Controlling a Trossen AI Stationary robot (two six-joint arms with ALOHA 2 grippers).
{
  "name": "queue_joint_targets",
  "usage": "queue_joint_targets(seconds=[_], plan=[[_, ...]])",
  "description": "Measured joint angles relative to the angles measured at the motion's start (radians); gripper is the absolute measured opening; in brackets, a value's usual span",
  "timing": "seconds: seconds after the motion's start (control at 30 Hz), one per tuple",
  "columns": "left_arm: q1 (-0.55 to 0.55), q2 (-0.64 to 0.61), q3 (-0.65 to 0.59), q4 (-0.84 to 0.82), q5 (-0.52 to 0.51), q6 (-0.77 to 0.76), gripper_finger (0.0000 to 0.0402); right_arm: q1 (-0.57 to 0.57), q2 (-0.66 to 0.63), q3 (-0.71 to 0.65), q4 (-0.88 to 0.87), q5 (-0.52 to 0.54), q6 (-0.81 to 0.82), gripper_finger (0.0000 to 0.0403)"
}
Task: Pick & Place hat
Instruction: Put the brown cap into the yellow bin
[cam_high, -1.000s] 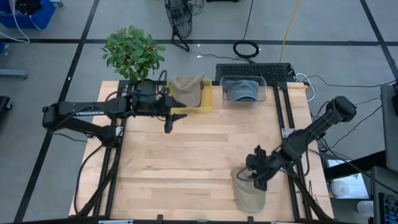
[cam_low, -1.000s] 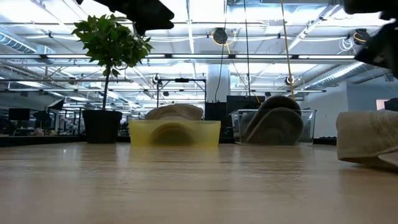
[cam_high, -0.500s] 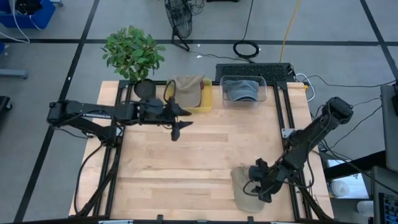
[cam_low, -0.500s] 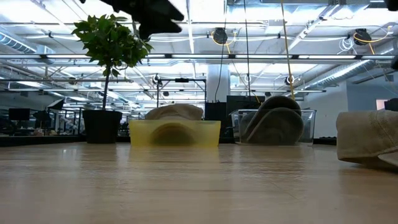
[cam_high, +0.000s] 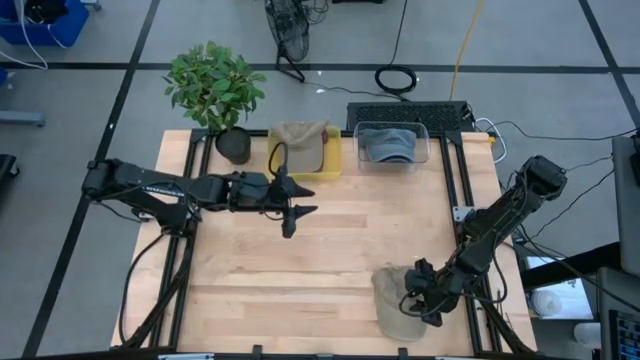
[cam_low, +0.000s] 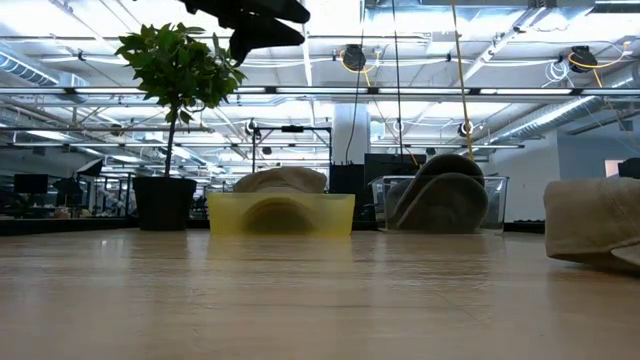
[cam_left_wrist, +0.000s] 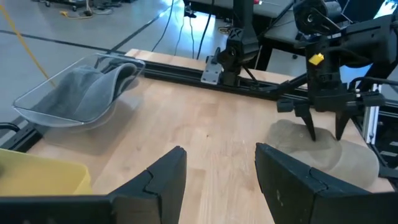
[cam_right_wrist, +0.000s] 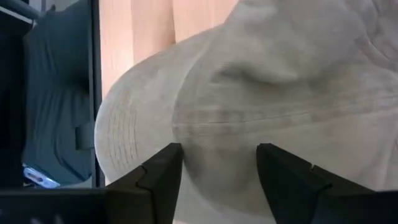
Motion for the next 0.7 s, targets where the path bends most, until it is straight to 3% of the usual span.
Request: queue_joint_targets(seconds=[0.3,0.7], plan=[[-0.015,0.000,0.000,0.004,-0.028,0.022,0.0191,0.000,0.000,0.000,0.019,0.056,-0.080,0.0154],[-0.014,0.000,0.000,0.003,-0.029,0.072,0.0191,0.000,0.000,0.000,0.021,0.054,-0.149,0.0008]])
